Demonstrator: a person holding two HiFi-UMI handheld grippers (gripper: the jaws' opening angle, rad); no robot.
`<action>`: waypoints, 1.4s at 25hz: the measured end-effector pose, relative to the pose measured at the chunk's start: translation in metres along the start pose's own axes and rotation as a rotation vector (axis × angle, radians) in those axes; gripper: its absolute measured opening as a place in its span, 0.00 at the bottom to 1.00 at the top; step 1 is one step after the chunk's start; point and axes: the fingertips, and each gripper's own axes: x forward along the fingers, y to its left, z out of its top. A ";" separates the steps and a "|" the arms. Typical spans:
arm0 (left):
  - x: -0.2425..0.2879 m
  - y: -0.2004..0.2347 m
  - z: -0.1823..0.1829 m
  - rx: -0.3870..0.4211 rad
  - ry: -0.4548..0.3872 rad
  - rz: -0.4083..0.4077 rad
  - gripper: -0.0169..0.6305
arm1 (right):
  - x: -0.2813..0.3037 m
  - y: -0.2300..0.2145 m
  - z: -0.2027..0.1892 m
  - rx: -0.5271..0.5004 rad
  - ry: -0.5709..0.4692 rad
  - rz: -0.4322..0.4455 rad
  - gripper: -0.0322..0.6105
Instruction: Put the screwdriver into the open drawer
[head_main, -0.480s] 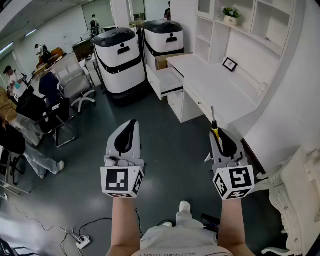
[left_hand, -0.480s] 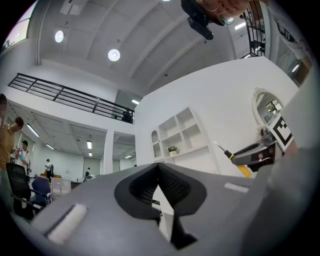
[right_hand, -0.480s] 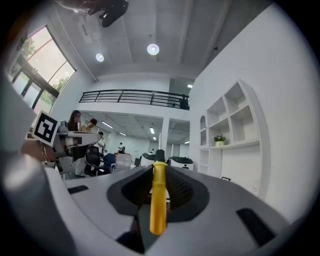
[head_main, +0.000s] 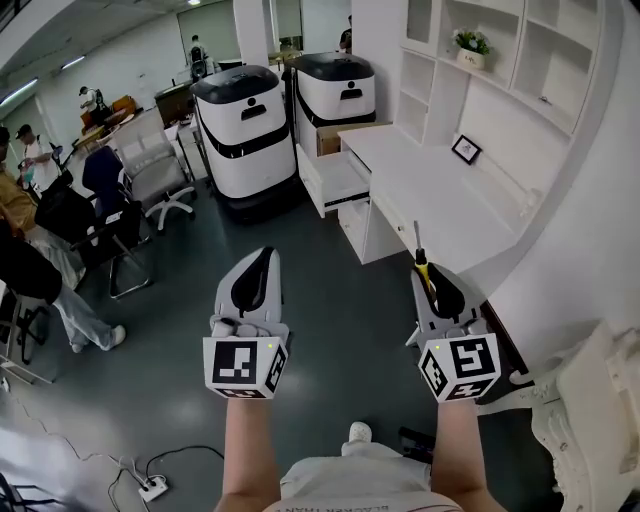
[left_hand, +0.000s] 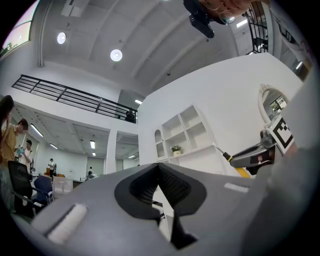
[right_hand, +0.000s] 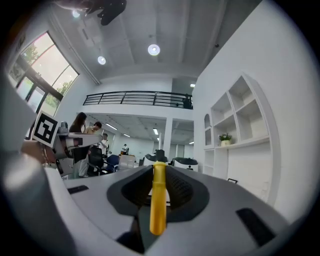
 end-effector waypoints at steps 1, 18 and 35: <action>0.007 -0.002 -0.001 0.002 0.001 0.004 0.04 | 0.006 -0.006 -0.001 0.007 -0.004 0.010 0.18; 0.092 -0.011 -0.040 0.019 0.050 0.074 0.04 | 0.098 -0.056 -0.016 0.013 -0.004 0.126 0.18; 0.257 0.115 -0.113 -0.010 0.051 0.043 0.04 | 0.301 -0.077 -0.046 0.031 0.037 0.098 0.18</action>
